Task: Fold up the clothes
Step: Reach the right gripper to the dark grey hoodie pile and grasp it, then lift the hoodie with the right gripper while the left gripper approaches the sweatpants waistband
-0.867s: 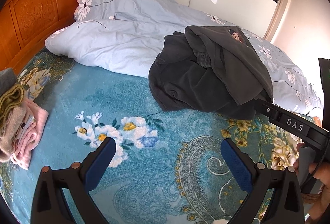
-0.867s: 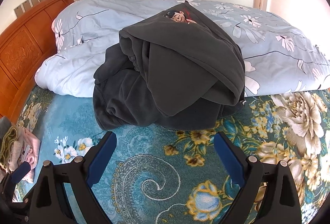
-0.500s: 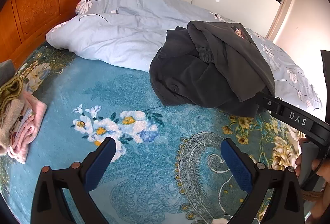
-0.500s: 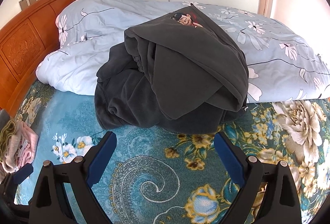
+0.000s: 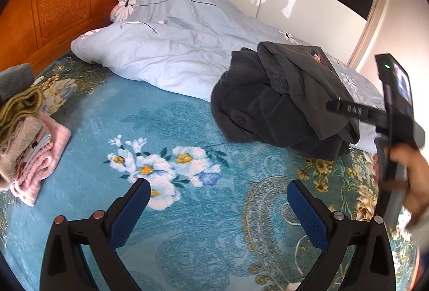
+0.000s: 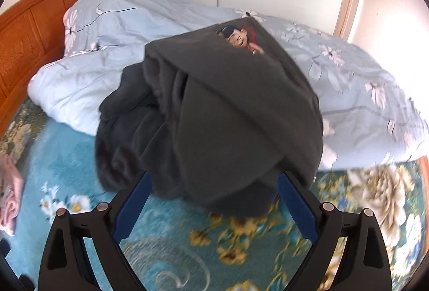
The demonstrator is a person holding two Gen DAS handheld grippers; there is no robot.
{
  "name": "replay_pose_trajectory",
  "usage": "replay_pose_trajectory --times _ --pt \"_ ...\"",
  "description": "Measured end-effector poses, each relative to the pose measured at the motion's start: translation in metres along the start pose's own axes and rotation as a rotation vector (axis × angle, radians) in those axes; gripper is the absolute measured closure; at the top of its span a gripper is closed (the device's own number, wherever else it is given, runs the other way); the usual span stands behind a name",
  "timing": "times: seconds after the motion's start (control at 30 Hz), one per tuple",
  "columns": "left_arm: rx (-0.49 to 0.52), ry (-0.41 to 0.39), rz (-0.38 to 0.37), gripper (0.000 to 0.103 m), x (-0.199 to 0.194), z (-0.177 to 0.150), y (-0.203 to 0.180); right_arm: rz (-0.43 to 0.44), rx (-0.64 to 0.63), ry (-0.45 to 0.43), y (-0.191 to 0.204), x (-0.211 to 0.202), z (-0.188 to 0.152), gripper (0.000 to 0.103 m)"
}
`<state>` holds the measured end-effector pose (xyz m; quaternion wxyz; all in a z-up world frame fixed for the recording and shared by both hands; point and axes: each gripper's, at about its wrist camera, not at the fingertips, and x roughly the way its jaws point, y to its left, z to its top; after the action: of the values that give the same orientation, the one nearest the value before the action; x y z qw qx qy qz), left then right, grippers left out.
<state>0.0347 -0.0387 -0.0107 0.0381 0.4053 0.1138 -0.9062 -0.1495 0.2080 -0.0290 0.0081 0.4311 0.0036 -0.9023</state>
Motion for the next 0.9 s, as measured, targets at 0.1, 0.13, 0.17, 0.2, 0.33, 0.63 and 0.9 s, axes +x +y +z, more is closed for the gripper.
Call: replay_pose_trajectory --times 0.1,0.13,0.17,0.2,0.33,0.63,0.9 --pt "-0.003 0.014 0.04 0.0 -0.004 -0.009 0.014 -0.06 -0.043 0.008 0.001 0.021 0.022 0.032" --pt "-0.009 0.016 0.049 0.0 -0.005 -0.014 0.018 -0.081 -0.046 0.018 0.001 0.029 0.028 0.036" --pt "-0.018 0.016 0.055 0.0 -0.005 -0.019 0.022 -0.122 -0.062 0.022 0.001 0.036 0.034 0.037" --pt "-0.027 0.016 0.058 0.0 -0.005 -0.023 0.026 -0.164 -0.083 0.024 0.001 0.042 0.04 0.037" --pt "-0.059 0.041 0.073 0.0 -0.005 -0.041 0.04 -0.319 -0.159 0.047 0.002 0.063 0.054 0.051" --pt "-0.169 0.077 0.063 0.0 0.004 -0.066 0.065 -0.509 -0.332 0.103 0.013 0.078 0.084 0.097" --pt "-0.168 0.089 0.04 0.0 0.005 -0.08 0.065 -0.506 -0.187 -0.125 -0.013 -0.002 0.113 0.1"
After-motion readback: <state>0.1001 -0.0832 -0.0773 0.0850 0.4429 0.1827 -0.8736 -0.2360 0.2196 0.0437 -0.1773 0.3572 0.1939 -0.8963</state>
